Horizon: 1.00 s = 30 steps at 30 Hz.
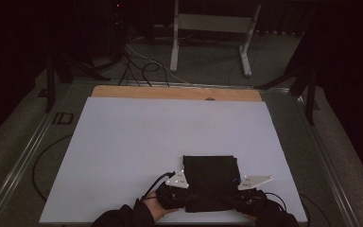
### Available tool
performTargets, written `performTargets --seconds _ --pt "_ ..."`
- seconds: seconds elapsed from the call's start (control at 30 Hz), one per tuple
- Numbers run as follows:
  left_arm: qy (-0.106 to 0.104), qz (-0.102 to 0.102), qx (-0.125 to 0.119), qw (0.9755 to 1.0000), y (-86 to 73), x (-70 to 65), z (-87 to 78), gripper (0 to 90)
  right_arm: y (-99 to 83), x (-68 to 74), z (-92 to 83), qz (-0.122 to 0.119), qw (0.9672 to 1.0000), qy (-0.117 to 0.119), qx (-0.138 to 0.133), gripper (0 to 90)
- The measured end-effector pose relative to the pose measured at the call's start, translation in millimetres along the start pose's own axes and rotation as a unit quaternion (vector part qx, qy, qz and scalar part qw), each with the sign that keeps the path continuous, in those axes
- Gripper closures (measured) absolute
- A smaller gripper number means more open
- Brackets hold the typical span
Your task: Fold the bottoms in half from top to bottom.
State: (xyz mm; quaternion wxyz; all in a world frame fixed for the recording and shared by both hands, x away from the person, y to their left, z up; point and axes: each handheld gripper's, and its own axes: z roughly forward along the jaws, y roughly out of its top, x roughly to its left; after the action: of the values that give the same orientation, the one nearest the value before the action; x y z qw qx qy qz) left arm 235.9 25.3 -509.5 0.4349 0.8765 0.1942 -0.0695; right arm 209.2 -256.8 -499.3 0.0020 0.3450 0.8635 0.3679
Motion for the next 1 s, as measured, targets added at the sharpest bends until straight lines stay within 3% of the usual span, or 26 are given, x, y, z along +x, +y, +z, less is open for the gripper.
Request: performTargets --seconds 0.17,0.33,0.47,0.57,0.63,0.73,0.87,1.0 --pt "0.0 0.004 0.004 1.0 -2.0 -1.0 0.6 86.3 -3.2 5.6 1.0 -0.009 0.9999 -0.007 0.011 90.0" --pt "-0.007 0.009 0.004 0.9999 -2.8 -2.1 0.1 81.5 -5.3 7.6 1.1 0.0 0.9999 0.001 0.012 89.9" --pt "-0.008 0.021 -0.003 0.9997 0.8 -4.9 -2.2 69.2 -2.0 5.8 -6.9 -0.002 0.9997 -0.006 -0.022 85.0" --pt "0.001 0.024 -0.014 0.9996 5.5 -5.2 -6.9 55.4 0.5 0.4 -14.4 0.018 0.9984 -0.028 -0.046 79.5" --pt "0.002 0.019 -0.024 0.9995 8.5 -2.8 -11.2 49.7 1.8 -5.0 -19.1 0.016 0.9971 -0.041 -0.061 77.7" --pt "0.007 0.017 -0.036 0.9992 13.3 -0.8 -17.0 38.0 4.7 -9.9 -24.6 0.023 0.995 -0.055 -0.08 66.3" --pt "0.018 0.012 -0.045 0.9987 19.6 -1.1 -21.5 16.9 10.4 -11.9 -28.0 0.024 0.9932 -0.063 -0.095 42.0" --pt "0.019 0.0 -0.056 0.9983 23.6 1.1 -24.6 6.7 18.3 -13.7 -33.1 0.035 0.9903 -0.064 -0.118 24.6"
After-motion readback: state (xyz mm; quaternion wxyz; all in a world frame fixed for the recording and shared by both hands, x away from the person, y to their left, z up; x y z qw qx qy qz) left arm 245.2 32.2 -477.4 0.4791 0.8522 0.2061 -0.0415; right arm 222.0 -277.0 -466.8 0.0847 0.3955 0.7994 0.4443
